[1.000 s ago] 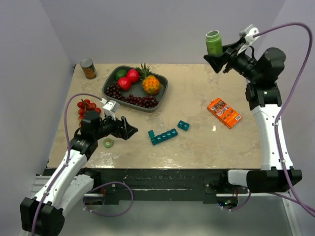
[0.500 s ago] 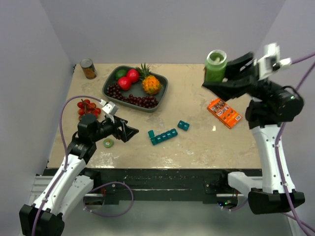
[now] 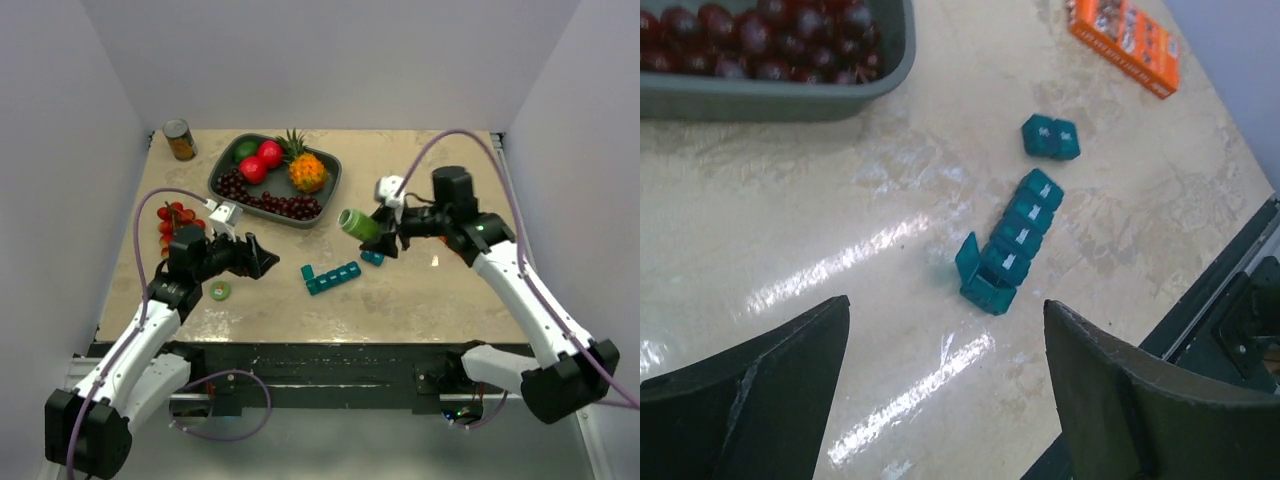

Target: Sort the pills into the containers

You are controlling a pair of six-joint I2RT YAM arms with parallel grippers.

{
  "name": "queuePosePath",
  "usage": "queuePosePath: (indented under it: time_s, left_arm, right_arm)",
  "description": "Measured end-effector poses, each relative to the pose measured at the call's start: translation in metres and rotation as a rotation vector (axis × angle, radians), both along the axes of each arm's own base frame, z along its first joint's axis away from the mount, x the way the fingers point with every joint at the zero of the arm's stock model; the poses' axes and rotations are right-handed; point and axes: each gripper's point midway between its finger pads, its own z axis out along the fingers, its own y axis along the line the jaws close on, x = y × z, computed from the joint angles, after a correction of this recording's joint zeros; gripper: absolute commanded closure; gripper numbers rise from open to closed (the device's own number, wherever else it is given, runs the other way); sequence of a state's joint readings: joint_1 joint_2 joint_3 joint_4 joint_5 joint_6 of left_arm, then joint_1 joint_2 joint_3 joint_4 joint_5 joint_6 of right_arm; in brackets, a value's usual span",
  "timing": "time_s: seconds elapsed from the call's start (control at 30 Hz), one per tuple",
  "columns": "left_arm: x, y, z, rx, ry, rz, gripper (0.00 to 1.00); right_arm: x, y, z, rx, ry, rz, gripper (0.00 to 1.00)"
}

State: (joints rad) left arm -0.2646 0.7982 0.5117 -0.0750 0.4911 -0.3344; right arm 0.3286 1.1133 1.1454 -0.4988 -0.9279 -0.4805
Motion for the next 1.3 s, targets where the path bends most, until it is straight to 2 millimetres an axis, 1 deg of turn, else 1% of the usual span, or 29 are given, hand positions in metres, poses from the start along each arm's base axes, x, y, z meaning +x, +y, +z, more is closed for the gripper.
queuePosePath:
  time_s: [0.1,0.17,0.2,0.27,0.4,0.5,0.57,0.63,0.83,1.0,1.17,1.3]
  left_arm:
    - [0.003,0.004,-0.026,0.039,0.107,0.033,0.2]
    - [0.003,0.011,-0.039,0.084,0.172,0.066,0.2]
    - [0.005,0.015,-0.042,0.108,0.187,0.087,0.2]
    - [0.009,0.023,-0.041,0.148,0.182,0.123,0.2]
    - [0.02,0.039,-0.032,0.207,0.126,0.199,0.2]
    - [0.022,0.048,-0.032,0.234,0.118,0.243,0.19]
    - [0.023,0.055,-0.033,0.258,0.113,0.277,0.19]
    - [0.024,0.062,-0.033,0.278,0.11,0.31,0.19]
    - [0.027,0.08,-0.036,0.336,0.11,0.399,0.19]
    - [0.027,0.086,-0.036,0.354,0.112,0.428,0.18]
    - [0.029,0.089,-0.032,0.355,0.098,0.445,0.18]
    - [0.029,0.09,-0.031,0.356,0.095,0.45,0.18]
  right_arm:
    - [-0.012,0.012,-0.068,-0.185,0.064,0.074,1.0]
    - [-0.024,0.015,-0.103,-0.294,0.094,0.119,1.0]
    - [-0.028,0.016,-0.116,-0.34,0.103,0.136,1.0]
    - [-0.032,0.019,-0.134,-0.41,0.106,0.166,1.0]
    - [-0.036,0.028,-0.169,-0.547,0.108,0.211,1.0]
    - [-0.039,0.032,-0.19,-0.619,0.133,0.231,1.0]
    - [-0.036,0.031,-0.197,-0.651,0.142,0.224,1.0]
    - [-0.027,0.033,-0.2,-0.679,0.14,0.205,1.0]
    - [-0.015,0.042,-0.202,-0.729,0.121,0.183,1.0]
    - [-0.015,0.048,-0.21,-0.78,0.125,0.186,1.0]
    - [-0.019,0.045,-0.219,-0.841,0.136,0.182,1.0]
    - [-0.017,0.044,-0.225,-0.879,0.142,0.173,1.0]
